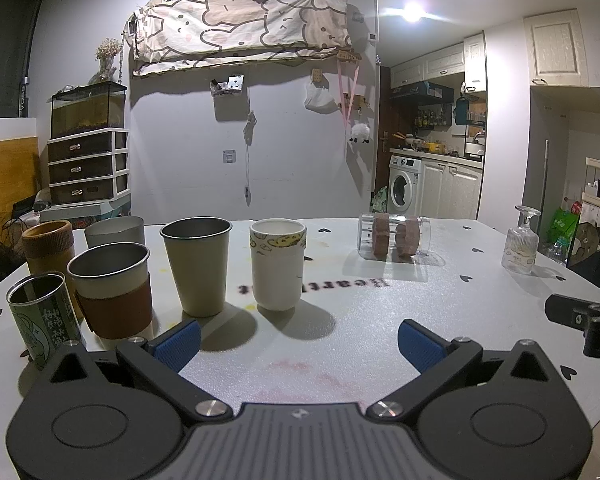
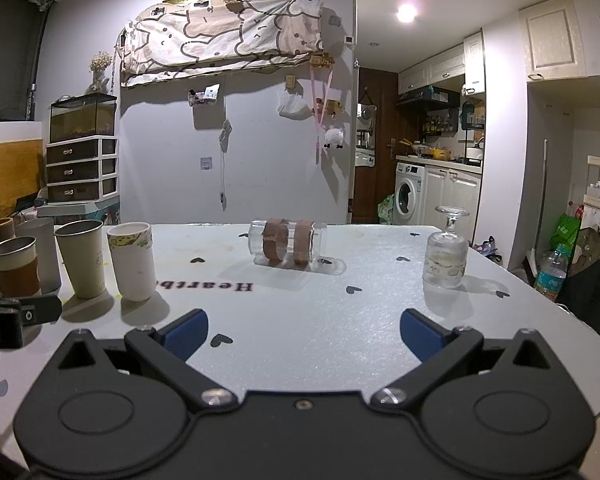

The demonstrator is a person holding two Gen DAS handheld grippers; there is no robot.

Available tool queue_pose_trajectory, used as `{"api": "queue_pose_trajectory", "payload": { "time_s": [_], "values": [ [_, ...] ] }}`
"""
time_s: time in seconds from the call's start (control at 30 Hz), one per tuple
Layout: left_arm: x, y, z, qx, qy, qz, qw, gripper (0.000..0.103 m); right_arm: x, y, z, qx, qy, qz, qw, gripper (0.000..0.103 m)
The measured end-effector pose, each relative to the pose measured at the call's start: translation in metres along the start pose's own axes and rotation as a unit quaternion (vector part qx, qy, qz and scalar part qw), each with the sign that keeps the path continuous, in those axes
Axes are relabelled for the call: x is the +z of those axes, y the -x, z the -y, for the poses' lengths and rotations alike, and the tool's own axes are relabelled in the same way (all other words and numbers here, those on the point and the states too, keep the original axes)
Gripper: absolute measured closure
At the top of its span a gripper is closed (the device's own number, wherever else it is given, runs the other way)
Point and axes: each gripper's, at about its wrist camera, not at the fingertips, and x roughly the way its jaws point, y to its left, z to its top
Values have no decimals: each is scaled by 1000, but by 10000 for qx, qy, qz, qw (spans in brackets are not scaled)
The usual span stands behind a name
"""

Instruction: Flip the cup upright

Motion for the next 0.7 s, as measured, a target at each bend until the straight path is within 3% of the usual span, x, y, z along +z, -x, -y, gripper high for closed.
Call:
{"api": "queue_pose_trajectory", "payload": {
  "time_s": [0.47, 0.7],
  "values": [
    [-1, 0, 1, -3, -3, 1, 10000, 0, -9, -18, -3, -58, -86, -86, 9999, 0],
    [5, 0, -2, -11, 2, -12, 10000, 0, 10, -37, 21, -300, -77, 9, 9995, 0]
  ]
}}
